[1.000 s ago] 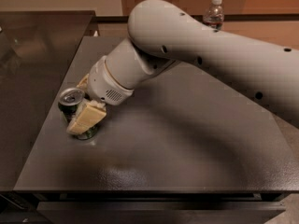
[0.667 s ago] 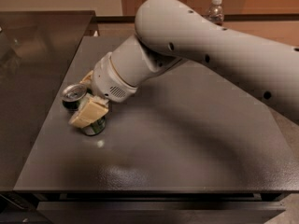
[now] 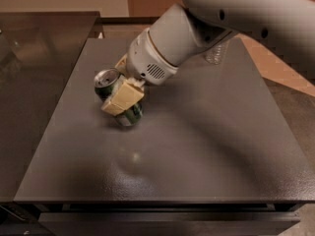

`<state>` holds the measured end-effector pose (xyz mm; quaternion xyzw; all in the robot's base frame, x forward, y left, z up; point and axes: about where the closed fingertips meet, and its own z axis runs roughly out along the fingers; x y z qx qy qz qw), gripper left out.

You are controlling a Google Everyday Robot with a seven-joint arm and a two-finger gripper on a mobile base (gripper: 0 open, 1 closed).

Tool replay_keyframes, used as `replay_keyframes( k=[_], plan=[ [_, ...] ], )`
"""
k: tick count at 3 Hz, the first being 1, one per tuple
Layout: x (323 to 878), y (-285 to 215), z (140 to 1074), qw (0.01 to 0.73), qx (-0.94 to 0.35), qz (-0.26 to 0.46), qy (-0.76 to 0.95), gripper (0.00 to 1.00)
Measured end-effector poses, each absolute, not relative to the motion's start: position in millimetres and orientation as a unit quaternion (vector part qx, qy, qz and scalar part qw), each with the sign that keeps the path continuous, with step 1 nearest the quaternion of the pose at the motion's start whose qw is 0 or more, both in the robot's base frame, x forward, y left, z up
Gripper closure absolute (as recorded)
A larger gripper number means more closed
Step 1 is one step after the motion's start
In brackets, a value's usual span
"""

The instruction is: Knock green can over

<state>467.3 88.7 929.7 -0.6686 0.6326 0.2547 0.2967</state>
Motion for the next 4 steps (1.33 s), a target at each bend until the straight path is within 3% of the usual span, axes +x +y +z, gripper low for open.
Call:
replay_keyframes(
  k=[3, 4],
  plan=[
    [463, 0, 909, 0.148, -0.697, 0.119, 0.692, 1.0],
    [467, -16, 896, 0.11, -0.703, 0.064, 0.7, 0.82]
  ],
)
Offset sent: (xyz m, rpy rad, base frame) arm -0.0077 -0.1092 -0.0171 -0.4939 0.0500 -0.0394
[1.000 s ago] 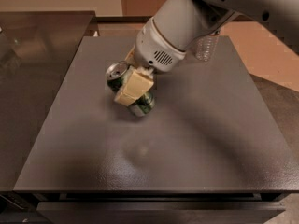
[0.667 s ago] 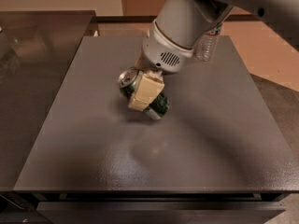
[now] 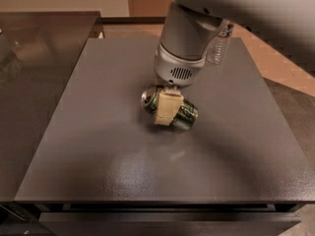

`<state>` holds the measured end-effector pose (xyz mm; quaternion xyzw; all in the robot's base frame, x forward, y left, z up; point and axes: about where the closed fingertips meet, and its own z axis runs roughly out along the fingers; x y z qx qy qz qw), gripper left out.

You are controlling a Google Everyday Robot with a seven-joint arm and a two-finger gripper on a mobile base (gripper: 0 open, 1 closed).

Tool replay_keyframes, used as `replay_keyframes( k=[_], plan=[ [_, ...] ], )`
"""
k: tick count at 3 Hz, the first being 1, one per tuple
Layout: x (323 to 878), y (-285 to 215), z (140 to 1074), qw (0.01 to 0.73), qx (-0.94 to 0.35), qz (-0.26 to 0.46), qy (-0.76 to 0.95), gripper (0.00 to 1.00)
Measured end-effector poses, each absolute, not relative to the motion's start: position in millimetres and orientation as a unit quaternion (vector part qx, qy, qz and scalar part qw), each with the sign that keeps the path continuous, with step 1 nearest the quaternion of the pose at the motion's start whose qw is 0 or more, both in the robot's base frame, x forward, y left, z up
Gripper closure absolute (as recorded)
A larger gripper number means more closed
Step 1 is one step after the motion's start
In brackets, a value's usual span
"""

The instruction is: Knock green can over

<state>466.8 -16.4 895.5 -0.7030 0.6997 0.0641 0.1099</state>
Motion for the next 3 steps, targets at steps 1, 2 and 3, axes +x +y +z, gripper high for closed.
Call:
replay_keyframes(
  k=[1, 2, 3],
  plan=[
    [469, -27, 886, 0.084, -0.71, 0.015, 0.699, 0.59],
    [470, -36, 878, 0.062, -0.718, -0.023, 0.693, 0.36],
    [469, -40, 870, 0.051, -0.725, -0.043, 0.686, 0.12]
  ],
)
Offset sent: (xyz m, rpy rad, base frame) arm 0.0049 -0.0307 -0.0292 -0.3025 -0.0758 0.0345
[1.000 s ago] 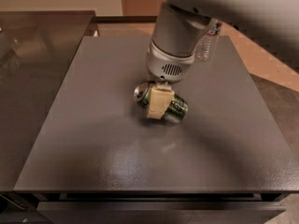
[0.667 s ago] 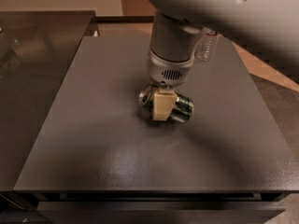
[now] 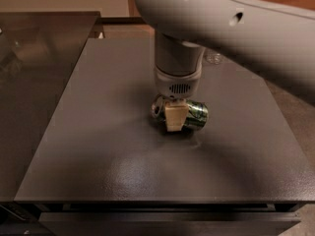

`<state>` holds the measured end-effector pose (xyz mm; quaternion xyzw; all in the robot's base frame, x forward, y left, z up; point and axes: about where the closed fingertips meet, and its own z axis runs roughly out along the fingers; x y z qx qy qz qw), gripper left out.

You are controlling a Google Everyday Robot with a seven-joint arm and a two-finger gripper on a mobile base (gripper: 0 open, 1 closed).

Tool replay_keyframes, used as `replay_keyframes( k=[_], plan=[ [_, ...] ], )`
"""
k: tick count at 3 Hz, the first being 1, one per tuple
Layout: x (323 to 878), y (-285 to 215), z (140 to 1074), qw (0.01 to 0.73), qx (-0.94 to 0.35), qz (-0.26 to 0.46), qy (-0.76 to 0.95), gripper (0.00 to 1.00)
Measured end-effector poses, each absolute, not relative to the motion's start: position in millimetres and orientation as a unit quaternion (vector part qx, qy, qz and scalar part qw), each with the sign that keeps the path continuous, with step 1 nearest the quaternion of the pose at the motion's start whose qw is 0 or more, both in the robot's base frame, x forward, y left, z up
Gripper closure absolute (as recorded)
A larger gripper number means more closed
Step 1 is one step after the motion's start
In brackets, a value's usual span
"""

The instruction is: Knock green can over

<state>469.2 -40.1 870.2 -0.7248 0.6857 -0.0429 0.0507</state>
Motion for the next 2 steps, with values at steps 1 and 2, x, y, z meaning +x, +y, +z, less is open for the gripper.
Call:
replay_keyframes(
  k=[1, 2],
  plan=[
    [469.2, -40.0, 871.5, 0.053, -0.725, -0.044, 0.686, 0.0],
    [469.2, -39.9, 871.5, 0.053, -0.725, -0.044, 0.686, 0.0]
  ],
)
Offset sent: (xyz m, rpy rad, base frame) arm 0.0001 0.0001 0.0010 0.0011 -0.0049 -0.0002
